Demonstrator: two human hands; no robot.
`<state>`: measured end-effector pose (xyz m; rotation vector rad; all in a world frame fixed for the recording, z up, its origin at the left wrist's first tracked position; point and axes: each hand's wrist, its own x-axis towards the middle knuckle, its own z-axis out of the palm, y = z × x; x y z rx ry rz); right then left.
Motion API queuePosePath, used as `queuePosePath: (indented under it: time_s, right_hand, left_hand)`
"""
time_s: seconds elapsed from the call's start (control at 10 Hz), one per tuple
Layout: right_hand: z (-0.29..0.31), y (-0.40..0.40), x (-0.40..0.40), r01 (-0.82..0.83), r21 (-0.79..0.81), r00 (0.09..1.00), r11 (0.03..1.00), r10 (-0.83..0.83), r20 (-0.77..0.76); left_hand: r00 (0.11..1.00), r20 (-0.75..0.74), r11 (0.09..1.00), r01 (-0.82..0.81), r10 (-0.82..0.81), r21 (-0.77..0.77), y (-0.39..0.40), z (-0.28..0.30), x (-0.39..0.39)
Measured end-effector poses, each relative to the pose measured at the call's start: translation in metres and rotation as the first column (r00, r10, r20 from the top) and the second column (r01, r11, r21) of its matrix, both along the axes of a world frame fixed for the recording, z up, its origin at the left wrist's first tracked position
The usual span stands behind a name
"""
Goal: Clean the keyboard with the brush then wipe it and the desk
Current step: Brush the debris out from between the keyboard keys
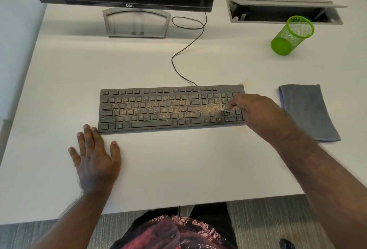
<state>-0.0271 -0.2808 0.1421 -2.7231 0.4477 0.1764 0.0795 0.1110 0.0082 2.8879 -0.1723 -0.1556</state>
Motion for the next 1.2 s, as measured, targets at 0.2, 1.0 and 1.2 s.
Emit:
queuePosePath:
  time_s: [0.2,1.0,1.2]
  right_hand:
    - [0.006,-0.01,0.003,0.076,-0.044,0.994,0.996,-0.072,0.085]
    - [0.002,0.018,0.026,0.258,-0.034,0.962,0.965,-0.254,0.102]
    - [0.007,0.016,0.032,0.315,0.034,0.918,0.948,-0.314,0.243]
  left_hand:
    - [1.0,-0.003,1.0,0.001,-0.001,0.001,0.001,0.0,0.0]
    - [1.0,-0.009,1.0,-0.008,0.008,0.006,0.0,0.002,0.0]
    - [1.0,-0.007,1.0,-0.004,0.004,0.009,0.0,0.001,0.001]
